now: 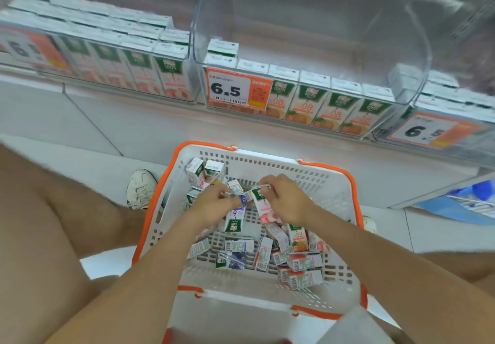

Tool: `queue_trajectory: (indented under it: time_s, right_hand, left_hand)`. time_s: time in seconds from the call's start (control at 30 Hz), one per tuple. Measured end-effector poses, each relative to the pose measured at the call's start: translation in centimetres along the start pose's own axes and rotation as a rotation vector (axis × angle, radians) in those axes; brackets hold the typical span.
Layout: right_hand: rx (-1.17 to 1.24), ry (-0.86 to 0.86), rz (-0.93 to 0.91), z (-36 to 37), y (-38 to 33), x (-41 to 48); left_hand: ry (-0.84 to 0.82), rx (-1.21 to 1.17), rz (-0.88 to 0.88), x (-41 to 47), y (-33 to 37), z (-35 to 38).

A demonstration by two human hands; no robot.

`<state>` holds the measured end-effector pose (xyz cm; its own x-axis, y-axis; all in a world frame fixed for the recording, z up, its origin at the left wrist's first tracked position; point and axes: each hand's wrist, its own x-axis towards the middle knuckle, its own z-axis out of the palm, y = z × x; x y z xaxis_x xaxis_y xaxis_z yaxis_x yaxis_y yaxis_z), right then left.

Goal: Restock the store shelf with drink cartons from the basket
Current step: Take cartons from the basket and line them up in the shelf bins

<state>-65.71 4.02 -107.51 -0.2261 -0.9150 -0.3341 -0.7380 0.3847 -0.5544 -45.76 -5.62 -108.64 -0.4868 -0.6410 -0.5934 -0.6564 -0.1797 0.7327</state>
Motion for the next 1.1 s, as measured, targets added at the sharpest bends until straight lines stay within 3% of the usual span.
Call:
queue_trajectory:
  time_s: [0.1,0.2,0.4,0.5,0.6,0.67,0.77,0.87,1.0,1.1]
  right_hand:
    - [0.066,0.130,-0.071,-2.7,-2.7,-1.6]
    - [0.115,0.291,-0.154,-5.5,-6.4,-3.6]
    - [0.148,0.425,-0.246,-8.6,-11.7,-6.6]
    - [0.143,0.571,-0.286,-9.8,-14.2,-7.1]
    - [0.325,0.671,-0.307,-11.5,-17.3,-7.3]
    - [0.520,0.682,-0.294,-12.8,-19.6,-7.2]
    - [0.647,0.663,-0.290,-14.8,-22.9,-6.3]
    - [0.451,0.673,-0.387,-16.5,-25.9,-4.3]
    - [0.110,0.707,-0.442,-18.2,-29.1,-0.1]
    - [-0.277,0.686,-0.416,-18.9,-30.2,3.6]
  left_hand:
    - [0.037,0.153,0.090,-2.1,3.5,-1.7]
    - [-0.045,0.323,0.159,-4.6,7.0,-4.8]
    - [-0.038,0.448,0.237,-9.8,12.3,-11.2]
    - [-0.071,0.398,0.305,-11.9,14.4,-14.0]
    - [-0.088,0.295,0.359,-13.9,16.5,-17.5]
    - [-0.020,0.254,0.406,-14.8,17.9,-19.8]
    - [0.236,0.146,0.434,-15.3,19.9,-22.7]
    - [0.458,-0.010,0.444,-13.7,20.3,-24.6]
    - [0.604,-0.226,0.443,-11.4,19.3,-25.1]
    - [0.730,-0.185,0.424,-10.5,19.1,-24.8]
